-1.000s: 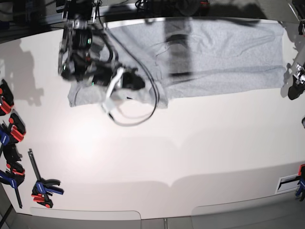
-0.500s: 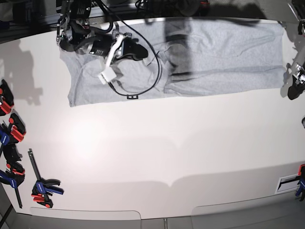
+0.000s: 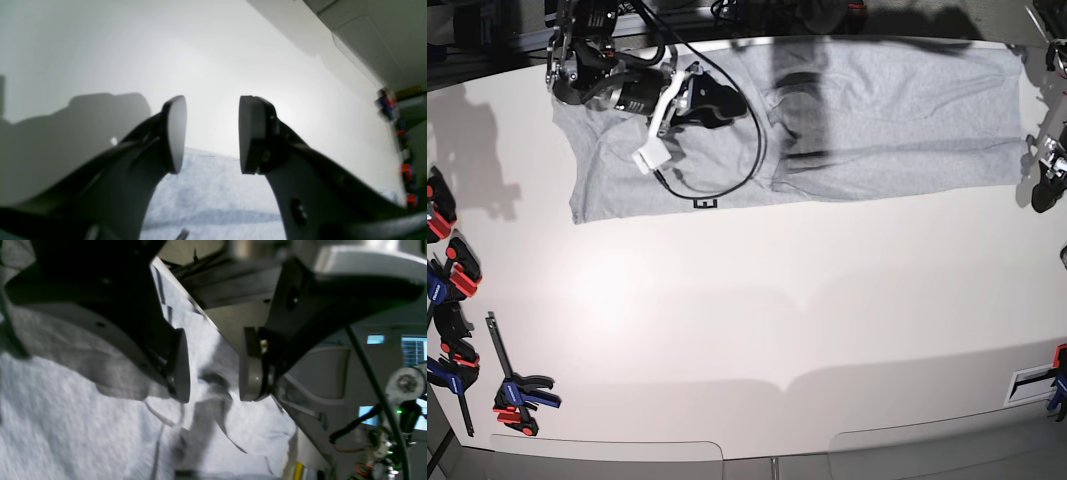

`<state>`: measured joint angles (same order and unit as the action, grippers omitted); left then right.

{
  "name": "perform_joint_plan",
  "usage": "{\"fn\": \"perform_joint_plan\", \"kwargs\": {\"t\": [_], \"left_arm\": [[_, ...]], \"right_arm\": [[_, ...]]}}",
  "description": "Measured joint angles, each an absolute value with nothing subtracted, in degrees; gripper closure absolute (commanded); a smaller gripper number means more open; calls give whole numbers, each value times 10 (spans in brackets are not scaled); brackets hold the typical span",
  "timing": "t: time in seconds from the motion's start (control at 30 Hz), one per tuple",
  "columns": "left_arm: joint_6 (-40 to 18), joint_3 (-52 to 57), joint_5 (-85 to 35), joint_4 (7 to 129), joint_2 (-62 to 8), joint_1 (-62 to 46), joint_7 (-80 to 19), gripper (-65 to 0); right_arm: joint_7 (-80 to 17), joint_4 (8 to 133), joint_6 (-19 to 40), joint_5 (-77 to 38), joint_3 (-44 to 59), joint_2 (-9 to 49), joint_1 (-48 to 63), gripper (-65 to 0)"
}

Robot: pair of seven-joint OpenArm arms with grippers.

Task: Fold the T-shirt properly
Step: 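Press the right gripper on the shirt's folded edge and release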

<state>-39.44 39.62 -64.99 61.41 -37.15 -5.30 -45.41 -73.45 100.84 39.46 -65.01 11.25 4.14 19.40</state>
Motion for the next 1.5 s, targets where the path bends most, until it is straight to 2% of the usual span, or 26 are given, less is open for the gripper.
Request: {"fn": "perform_joint_plan", "kwargs": {"t": [0.1, 0.33, 0.43, 0.53, 0.6, 0.9, 1.5], "left_arm": [[-395, 443, -644, 614, -370, -53, -456, -237], [-395, 549, -649, 614, -373, -78, -478, -237], [-394, 551, -646, 614, -370, -124, -460, -246], [-395, 551, -645, 614, -356, -156, -445, -325], [-395, 551, -645, 614, -339, -168, -447, -345], [-394, 550, -645, 614, -248, -177, -449, -344], [-394, 547, -644, 614, -229, -176, -449, -344]], "right_arm": [[-734, 1044, 395, -695, 112, 41, 194, -237], [-733, 1119, 395, -694, 112, 41, 192, -237], [-730, 1119, 395, -688, 112, 41, 192, -237], [-725, 1119, 395, -688, 112, 41, 192, -237], [-724, 1119, 395, -689, 112, 41, 191, -237], [-722, 1119, 395, -689, 112, 41, 190, -237], [-722, 1119, 395, -689, 112, 41, 190, -236]]}}
